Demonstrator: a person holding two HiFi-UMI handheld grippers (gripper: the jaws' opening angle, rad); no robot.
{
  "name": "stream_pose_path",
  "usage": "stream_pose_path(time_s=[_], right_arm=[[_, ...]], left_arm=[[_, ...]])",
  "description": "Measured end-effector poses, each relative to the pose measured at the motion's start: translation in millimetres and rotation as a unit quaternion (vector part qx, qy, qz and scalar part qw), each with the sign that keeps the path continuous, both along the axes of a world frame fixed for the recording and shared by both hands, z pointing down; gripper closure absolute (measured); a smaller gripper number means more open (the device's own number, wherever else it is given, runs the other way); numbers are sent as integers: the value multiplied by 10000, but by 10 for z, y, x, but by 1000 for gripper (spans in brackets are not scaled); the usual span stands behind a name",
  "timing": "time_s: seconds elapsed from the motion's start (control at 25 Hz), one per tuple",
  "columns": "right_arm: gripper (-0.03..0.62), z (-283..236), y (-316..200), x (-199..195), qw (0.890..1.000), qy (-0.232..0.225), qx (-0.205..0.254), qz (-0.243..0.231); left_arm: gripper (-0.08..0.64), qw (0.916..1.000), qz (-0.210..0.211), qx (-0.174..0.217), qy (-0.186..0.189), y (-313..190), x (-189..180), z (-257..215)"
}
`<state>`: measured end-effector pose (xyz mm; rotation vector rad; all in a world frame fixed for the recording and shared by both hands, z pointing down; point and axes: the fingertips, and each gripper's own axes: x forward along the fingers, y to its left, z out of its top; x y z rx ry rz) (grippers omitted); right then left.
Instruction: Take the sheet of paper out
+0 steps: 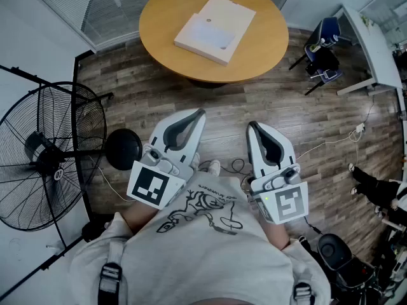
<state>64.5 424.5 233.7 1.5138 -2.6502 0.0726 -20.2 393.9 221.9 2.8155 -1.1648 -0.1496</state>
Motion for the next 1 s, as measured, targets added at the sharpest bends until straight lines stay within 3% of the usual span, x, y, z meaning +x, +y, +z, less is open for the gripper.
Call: stream_pose_path(time_s=[0.68,1.0], right_arm=[[584,-326,-347,-746,9987,-8,432,257],[586,-173,-417,-992,9986,134,300,411]], left_arm=[[538,10000,-8,-76,18,-247,-732,107],[538,9999,36,-118,48,-358,-1059,140]])
